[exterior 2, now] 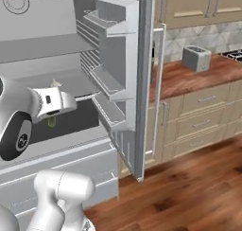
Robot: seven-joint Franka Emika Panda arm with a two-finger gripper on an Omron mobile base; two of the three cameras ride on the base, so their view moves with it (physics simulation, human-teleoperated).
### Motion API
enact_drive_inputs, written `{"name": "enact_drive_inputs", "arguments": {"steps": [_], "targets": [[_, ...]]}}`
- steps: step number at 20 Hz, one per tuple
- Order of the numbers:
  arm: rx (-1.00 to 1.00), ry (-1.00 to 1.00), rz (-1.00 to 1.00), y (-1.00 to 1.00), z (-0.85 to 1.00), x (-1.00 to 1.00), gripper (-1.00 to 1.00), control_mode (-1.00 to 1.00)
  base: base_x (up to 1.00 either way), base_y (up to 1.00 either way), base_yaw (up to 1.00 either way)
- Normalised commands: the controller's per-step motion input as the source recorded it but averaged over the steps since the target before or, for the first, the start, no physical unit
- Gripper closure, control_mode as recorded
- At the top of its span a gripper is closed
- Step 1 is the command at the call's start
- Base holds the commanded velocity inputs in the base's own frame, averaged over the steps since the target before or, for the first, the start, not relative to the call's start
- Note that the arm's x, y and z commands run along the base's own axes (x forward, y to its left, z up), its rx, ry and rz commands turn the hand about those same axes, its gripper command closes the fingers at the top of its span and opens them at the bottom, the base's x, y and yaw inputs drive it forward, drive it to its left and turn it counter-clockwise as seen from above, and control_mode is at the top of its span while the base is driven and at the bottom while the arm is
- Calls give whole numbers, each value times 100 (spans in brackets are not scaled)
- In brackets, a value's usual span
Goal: Grab the lemon wedge and garlic from the fridge, place them in the blender, close the lid, and turn on the blender to create a marinade.
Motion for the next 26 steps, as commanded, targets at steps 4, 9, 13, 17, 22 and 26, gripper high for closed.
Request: {"name": "enact_drive_inputs", "arguments": {"steps": [4, 9, 13, 17, 22, 26], "targets": [[0, 0, 0, 0, 0, 0, 100, 100, 8, -55, -56], [0, 0, 0, 0, 0, 0, 100, 100, 40, -54, -59], [0, 0, 0, 0, 0, 0, 100, 100, 63, -70, -52], [0, 0, 0, 0, 0, 0, 100, 100, 70, -66, -51], [0, 0, 0, 0, 0, 0, 100, 100, 74, -63, -50], [0, 0, 0, 0, 0, 0, 100, 100, 79, -50, -49]]}}
